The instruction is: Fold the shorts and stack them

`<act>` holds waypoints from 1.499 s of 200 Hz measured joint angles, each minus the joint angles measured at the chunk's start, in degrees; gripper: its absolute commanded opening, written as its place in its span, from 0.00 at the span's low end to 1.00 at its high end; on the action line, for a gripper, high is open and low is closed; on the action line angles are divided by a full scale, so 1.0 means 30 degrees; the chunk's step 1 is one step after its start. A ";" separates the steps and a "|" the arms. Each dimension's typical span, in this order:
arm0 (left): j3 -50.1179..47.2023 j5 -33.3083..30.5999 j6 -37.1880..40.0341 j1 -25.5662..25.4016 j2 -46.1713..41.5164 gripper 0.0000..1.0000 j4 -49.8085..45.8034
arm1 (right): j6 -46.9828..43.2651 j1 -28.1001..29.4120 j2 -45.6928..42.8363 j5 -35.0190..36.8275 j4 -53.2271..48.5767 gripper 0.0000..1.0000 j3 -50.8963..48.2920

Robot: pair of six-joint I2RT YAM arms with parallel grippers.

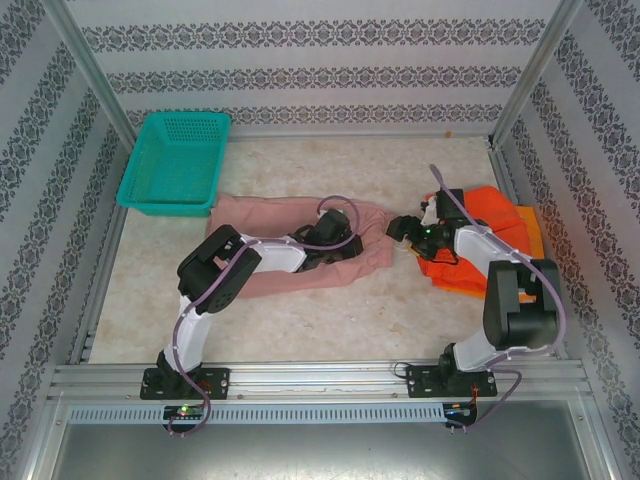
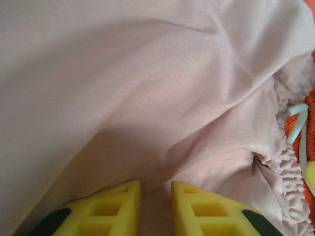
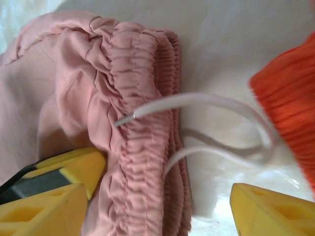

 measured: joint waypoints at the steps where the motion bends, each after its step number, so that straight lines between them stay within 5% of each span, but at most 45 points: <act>1: -0.0058 0.0007 -0.0015 0.0007 -0.0022 0.22 0.0051 | 0.0015 0.0036 0.0036 0.0007 0.0000 0.73 0.0022; 116: -0.0984 -0.0117 -0.0597 0.0066 -0.0342 0.20 0.1107 | 0.1486 0.2892 0.3650 0.1683 0.0707 0.61 0.1938; 202: -0.1770 -0.0546 -0.0576 0.0087 -0.1370 0.30 0.0780 | 0.1180 0.3716 0.4648 0.3045 0.0423 0.00 0.3096; 261: -0.2951 -0.1814 0.0168 0.0459 -0.6929 0.54 -0.0219 | -0.0976 0.3803 0.4648 0.5515 -0.2637 0.00 0.4918; 300: -0.3912 -0.2892 0.0991 0.0765 -1.0579 0.61 -0.0481 | -0.2776 0.3796 0.4197 0.7300 -0.6237 0.00 0.7184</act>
